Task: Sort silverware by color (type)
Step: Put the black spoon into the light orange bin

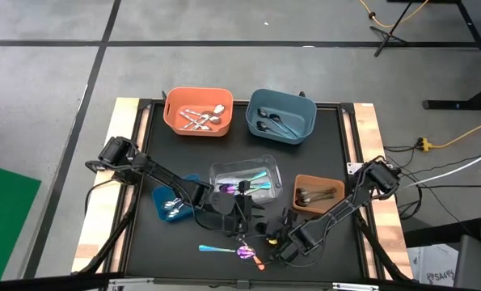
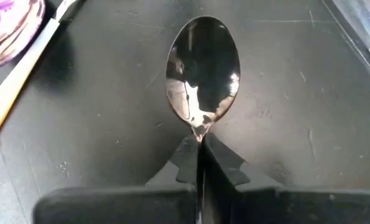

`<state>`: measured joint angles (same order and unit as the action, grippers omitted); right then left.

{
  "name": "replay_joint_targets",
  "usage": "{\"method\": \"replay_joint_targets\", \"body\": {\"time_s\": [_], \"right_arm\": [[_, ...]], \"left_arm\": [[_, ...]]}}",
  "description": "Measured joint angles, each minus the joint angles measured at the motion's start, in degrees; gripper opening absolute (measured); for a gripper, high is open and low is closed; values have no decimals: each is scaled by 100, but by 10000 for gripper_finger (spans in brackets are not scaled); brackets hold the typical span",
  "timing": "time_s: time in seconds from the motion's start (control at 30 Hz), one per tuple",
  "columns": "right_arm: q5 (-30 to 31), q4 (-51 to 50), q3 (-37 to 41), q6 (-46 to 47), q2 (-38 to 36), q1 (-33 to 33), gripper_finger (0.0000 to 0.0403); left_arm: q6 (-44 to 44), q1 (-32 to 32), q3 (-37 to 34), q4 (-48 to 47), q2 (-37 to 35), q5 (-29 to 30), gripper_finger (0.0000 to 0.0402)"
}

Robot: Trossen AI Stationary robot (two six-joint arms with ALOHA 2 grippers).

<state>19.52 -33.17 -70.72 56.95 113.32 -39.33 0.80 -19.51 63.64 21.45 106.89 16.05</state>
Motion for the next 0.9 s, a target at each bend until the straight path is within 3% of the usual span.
{"method": "replay_joint_targets", "body": {"time_s": [0.37,0.57,0.9], "right_arm": [[40,-27,-41,-41,10,-2,4],[-51,-89,-289,-587,40,-2,1],[20,-836,-932,-846,39,-3,1]], "left_arm": [[-120,-36,-2,-4,-64,-10,102],[-138,-100,-2,-54,-363,-14,102],[-139,-199,-2,-1113,-1058,-22,102]]}}
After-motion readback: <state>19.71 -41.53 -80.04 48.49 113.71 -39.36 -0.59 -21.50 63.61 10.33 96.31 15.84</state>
